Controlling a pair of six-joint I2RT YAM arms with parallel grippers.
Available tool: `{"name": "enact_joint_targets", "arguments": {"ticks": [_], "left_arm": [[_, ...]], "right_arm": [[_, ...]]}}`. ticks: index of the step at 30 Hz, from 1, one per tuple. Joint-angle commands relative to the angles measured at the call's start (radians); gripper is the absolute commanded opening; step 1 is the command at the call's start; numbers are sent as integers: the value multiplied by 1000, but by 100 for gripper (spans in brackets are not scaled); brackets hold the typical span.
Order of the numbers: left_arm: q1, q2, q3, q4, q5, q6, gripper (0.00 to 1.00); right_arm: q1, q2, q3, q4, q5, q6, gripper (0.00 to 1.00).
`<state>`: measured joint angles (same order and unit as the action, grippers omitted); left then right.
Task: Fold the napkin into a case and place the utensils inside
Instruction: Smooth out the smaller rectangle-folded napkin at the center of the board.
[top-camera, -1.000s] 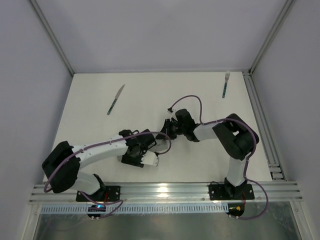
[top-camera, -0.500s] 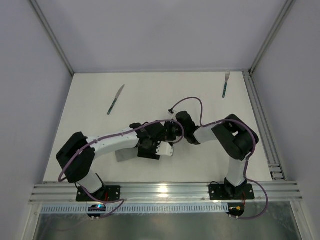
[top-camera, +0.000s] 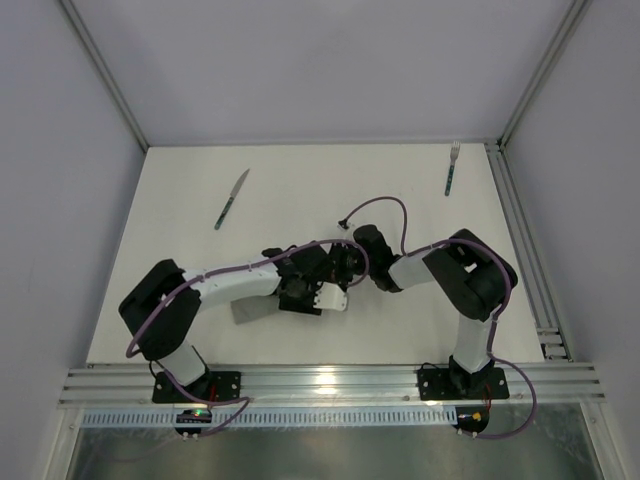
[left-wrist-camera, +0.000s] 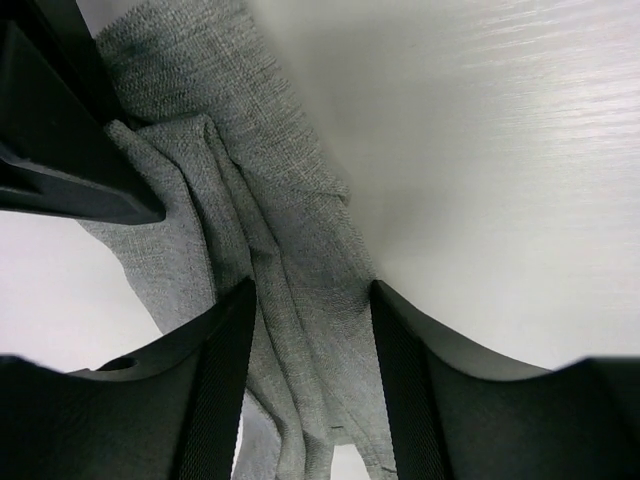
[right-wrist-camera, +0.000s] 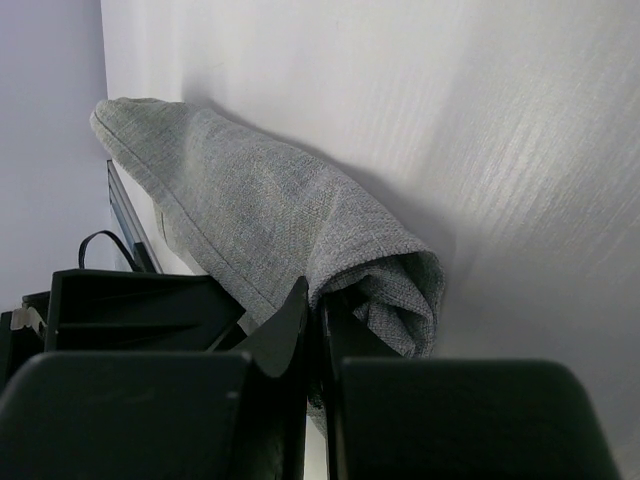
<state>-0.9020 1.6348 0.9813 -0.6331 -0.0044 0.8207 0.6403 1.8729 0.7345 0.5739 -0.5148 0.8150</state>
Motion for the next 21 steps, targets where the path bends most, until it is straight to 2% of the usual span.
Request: {"name": "enact_joint_targets", "arguments": {"ticks": [1, 5, 7, 11, 13, 16, 21], "left_arm": [[15, -1, 77, -58, 108, 6, 51], [48, 17, 223, -267, 270, 17, 51], [49, 20, 229, -292, 244, 20, 52], [55, 20, 151, -110, 117, -20, 42], [57, 28, 116, -68, 64, 1, 43], [67, 42, 88, -14, 34, 23, 48], [74, 46, 56, 26, 49, 38, 45]], "right_arm": [[5, -12, -6, 44, -18, -11, 3], [7, -14, -10, 43, -13, -13, 3], [7, -14, -9, 43, -13, -11, 3], [7, -17, -6, 40, -14, -11, 3], [6, -17, -6, 38, -13, -11, 3], [7, -15, -7, 38, -13, -11, 3], [6, -9, -9, 41, -16, -10, 3]]}}
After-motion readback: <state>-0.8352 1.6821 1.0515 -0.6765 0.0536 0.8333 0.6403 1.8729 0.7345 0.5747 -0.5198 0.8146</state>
